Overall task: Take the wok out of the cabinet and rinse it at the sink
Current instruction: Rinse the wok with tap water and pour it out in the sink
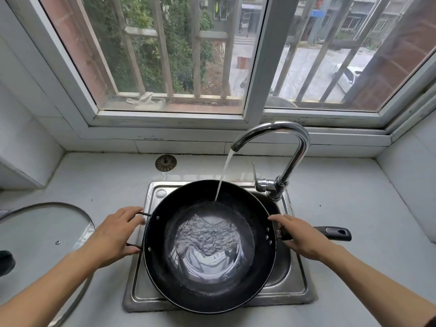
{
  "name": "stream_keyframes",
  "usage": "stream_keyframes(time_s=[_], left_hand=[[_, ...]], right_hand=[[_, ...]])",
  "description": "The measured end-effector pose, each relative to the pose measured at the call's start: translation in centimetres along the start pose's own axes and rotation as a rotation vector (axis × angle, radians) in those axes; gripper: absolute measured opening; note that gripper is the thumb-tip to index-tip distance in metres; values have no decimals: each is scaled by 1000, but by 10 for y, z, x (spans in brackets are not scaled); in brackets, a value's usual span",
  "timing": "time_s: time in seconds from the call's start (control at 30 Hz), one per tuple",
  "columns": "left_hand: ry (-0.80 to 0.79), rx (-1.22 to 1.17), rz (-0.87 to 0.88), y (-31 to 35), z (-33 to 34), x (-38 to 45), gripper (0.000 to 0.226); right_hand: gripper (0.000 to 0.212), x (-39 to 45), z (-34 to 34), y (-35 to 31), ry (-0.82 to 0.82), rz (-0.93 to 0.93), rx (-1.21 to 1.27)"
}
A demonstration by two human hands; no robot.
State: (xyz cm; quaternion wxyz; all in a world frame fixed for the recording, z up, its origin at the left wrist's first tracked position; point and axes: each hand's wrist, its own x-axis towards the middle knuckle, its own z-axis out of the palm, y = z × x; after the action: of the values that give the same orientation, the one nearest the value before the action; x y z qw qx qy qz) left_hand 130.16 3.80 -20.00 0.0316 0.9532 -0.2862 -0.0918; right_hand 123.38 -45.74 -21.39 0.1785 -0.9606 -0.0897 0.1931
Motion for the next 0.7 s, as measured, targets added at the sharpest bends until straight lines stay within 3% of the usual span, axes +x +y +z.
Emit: stream_keyframes(time_s=[0.1, 0.27, 0.43, 0.6, 0.7], left_hand=[[-190, -47, -65, -4, -6, 14, 108], [-396, 13, -81, 3, -16, 37, 134], [-373, 55, -87, 6, -14, 41, 141], [-219, 160, -107, 2, -28, 43, 135], [-144, 10, -163, 1, -38, 47, 119]], right_hand=[[70, 3, -7, 3, -66, 32, 19], [77, 8, -14, -2, -156, 38, 9], [79, 1, -16, -7, -132, 44, 22], [74, -5, -26, -15, -52, 19, 26], [74, -3, -34, -19, 24, -8, 15]])
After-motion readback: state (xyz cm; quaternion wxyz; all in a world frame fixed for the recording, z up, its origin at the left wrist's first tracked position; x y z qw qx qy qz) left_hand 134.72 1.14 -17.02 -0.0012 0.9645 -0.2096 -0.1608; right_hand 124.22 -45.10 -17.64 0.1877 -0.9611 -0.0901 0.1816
